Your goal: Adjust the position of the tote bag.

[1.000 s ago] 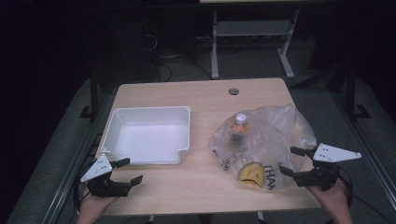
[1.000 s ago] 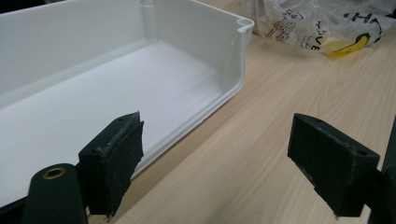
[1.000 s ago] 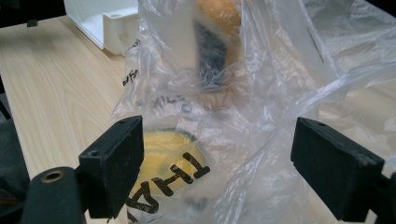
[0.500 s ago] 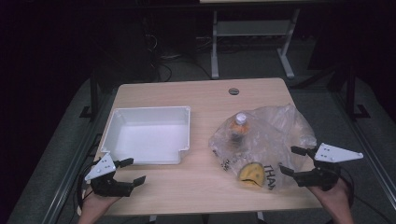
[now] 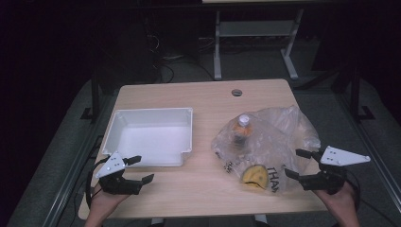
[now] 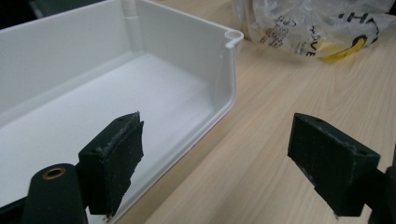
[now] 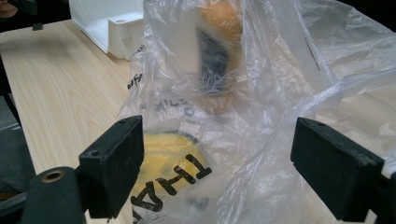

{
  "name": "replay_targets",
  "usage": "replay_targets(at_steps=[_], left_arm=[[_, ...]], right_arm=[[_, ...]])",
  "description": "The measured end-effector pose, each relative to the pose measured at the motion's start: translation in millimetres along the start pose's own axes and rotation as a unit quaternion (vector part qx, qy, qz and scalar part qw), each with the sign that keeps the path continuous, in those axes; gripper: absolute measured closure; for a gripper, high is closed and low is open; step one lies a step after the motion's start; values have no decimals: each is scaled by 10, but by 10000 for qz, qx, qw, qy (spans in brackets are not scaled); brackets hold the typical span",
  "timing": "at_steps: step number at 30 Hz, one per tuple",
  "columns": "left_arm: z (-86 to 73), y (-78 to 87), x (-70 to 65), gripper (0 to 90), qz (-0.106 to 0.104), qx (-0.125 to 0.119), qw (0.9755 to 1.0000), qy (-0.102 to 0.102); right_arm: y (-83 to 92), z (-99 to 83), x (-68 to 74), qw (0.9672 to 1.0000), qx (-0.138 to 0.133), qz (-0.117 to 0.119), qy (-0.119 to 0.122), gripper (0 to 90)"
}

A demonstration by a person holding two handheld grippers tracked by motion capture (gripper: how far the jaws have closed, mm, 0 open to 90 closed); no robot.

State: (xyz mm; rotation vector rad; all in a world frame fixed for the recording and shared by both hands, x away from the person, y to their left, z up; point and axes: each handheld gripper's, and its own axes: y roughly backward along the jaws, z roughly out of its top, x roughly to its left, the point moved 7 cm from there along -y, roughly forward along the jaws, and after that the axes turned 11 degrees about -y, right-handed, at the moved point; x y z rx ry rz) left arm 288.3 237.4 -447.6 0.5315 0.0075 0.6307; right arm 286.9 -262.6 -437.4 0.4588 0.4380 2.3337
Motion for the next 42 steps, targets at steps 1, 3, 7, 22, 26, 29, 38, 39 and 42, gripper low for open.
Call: replay_targets(at_steps=[1,3,7,22,26,29,38,39,42], left_arm=[[0,0,0,176,0,0,10000,0],[35,-1,-10,176,-9,-31,10000,-32],[127,-22,-34,176,-91,-47,9998,-153],[685,-383,-200,180,-607,-57,9964,-581],[783,-471,-237,198,-717,21,9950,-698],[872,-571,-281,198,-778,-1,9941,-751],[1010,-846,-400,212,-1053,109,9909,-832],[1010,-846,-400,211,-1053,109,9909,-832],[1110,-968,-448,212,-1170,111,9890,-898]], right_arm=[[0,0,0,10000,0,0,0,166],[15,3,13,10000,-14,-2,-33,166],[18,17,22,10000,-15,7,11,165],[34,29,19,10000,-29,32,13,164],[55,21,19,10000,-18,32,0,165],[67,39,22,10000,-25,12,35,166],[67,34,35,9999,-50,90,-11,165],[67,34,35,9999,-50,90,-11,165],[93,34,25,9999,-92,59,-39,166]])
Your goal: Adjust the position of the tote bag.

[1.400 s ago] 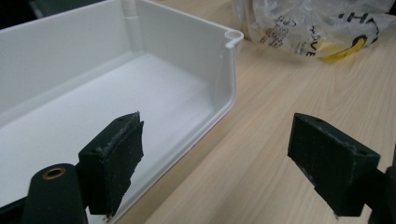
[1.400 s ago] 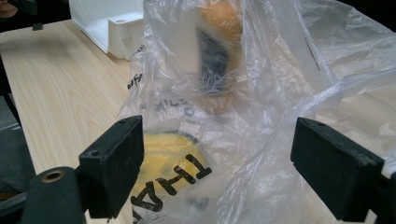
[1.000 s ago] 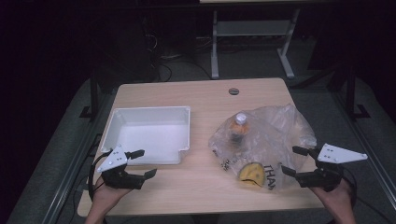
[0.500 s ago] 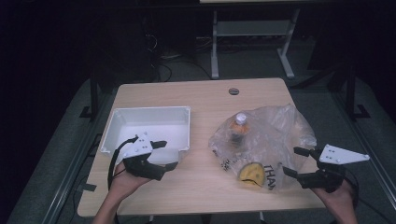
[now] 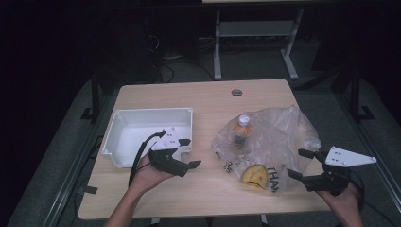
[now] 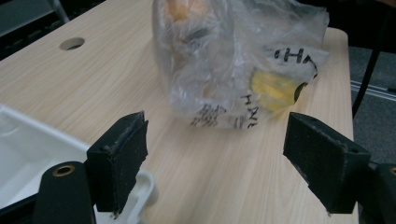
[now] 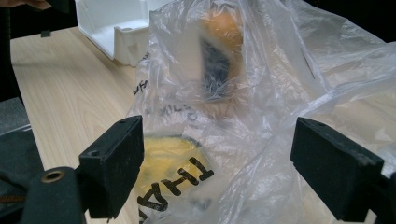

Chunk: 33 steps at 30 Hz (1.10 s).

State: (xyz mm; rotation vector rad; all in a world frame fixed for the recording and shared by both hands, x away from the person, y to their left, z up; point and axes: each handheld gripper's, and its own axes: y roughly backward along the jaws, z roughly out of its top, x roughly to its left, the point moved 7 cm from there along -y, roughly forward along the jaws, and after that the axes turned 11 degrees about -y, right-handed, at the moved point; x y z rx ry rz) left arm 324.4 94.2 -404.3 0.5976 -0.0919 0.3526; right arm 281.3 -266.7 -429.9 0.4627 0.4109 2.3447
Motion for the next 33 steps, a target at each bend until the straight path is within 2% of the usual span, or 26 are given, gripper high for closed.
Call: replay_targets(at_steps=[3,7,12,18,21,26,33], left_arm=[[81,-75,9,209,-27,-10,9999,-103],[154,-132,11,210,-81,-92,9999,-49],[245,-248,-6,211,-186,30,9997,-158],[310,-378,-6,219,-265,55,9995,-144],[356,-438,10,221,-291,108,9993,-187],[445,-503,41,238,-341,46,9992,-187],[555,-605,81,249,-399,186,9987,-265]], right_arm=[[18,0,-4,10000,-3,-8,22,167],[24,22,-3,10000,-25,-20,50,167],[9,30,-19,10000,-32,25,11,170],[1,62,-15,10000,-67,51,-25,171],[0,51,-29,10000,-52,58,-30,171],[23,45,-27,9999,7,87,-59,174],[57,46,-42,9999,-44,103,-32,189]])
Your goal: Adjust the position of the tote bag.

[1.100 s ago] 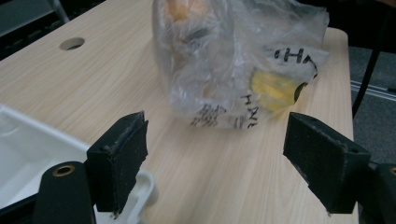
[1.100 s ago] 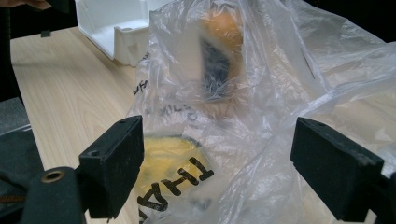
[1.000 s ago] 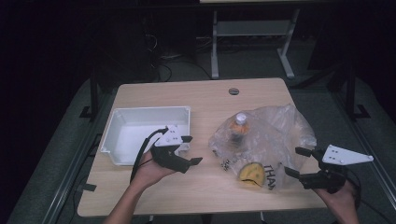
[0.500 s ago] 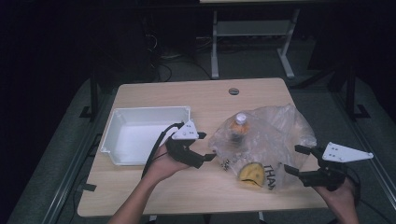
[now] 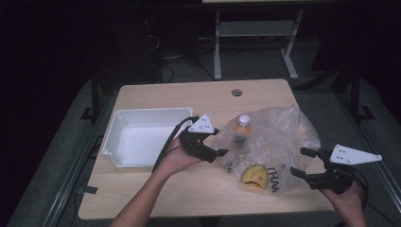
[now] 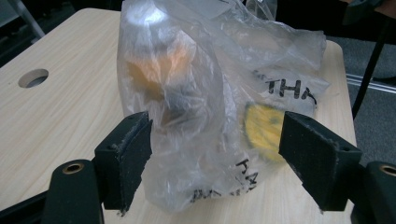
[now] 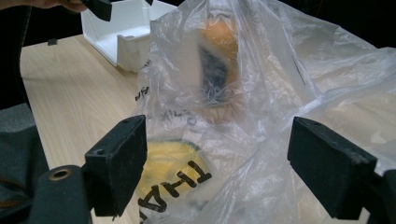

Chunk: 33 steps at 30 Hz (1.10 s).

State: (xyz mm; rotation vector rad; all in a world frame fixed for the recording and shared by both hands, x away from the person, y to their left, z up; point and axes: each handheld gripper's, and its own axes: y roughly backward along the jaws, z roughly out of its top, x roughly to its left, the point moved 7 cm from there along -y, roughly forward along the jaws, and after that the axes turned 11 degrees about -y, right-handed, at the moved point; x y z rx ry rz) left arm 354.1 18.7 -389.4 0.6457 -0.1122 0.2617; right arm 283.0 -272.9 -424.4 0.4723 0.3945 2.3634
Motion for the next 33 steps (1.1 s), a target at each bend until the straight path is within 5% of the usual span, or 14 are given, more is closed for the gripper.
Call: replay_targets(at_steps=[6,23,33], left_arm=[[39,-124,64,249,-90,120,9998,147],[-11,-317,157,253,221,307,9992,131],[-62,-393,210,348,325,395,9985,217]], right_arm=[[4,-12,-19,10000,-11,-2,-32,183],[50,-18,-34,10000,-30,-31,-56,195],[50,-25,-26,10000,-19,6,-56,204]])
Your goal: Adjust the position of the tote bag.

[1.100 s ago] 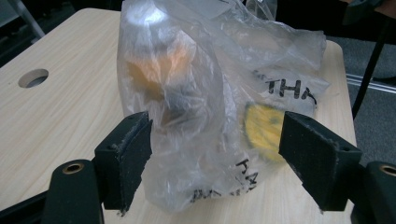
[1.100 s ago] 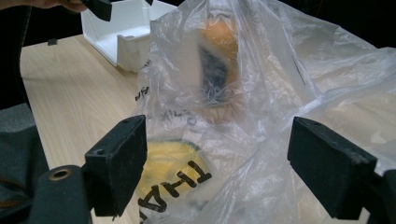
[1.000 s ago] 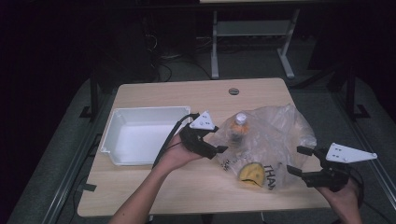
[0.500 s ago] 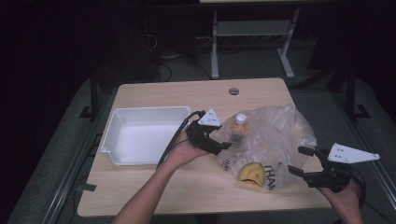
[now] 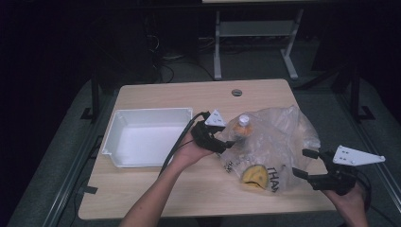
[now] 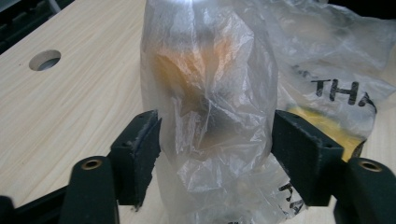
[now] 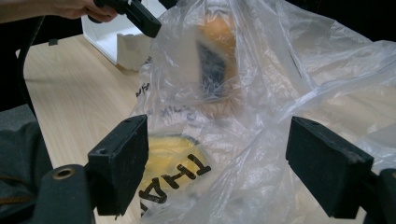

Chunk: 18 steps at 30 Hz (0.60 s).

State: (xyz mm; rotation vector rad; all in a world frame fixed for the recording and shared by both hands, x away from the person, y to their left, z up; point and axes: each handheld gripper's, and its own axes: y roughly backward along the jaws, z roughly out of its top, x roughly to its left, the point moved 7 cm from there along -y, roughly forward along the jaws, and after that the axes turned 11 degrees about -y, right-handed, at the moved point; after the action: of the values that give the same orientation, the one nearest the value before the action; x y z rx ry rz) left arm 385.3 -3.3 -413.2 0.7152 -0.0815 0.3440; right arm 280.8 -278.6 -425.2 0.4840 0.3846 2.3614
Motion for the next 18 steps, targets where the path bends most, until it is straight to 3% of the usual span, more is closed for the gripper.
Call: replay_targets(at_steps=[6,10,13,14,18], left_arm=[[0,-70,0,453,158,-3,9999,-50],[-28,-100,27,590,221,96,9996,-146],[-54,-111,38,723,222,109,9996,-104],[-85,-119,43,760,208,130,9997,4],[-171,-134,32,831,289,359,9989,-25]], right_arm=[[5,-2,-15,10000,3,-45,-8,205],[6,3,-19,10000,-25,-40,-31,208],[0,-18,-14,10000,26,-30,-10,210],[1,-18,-16,10000,28,-35,-11,210],[6,-2,-11,10000,-19,-26,-14,211]])
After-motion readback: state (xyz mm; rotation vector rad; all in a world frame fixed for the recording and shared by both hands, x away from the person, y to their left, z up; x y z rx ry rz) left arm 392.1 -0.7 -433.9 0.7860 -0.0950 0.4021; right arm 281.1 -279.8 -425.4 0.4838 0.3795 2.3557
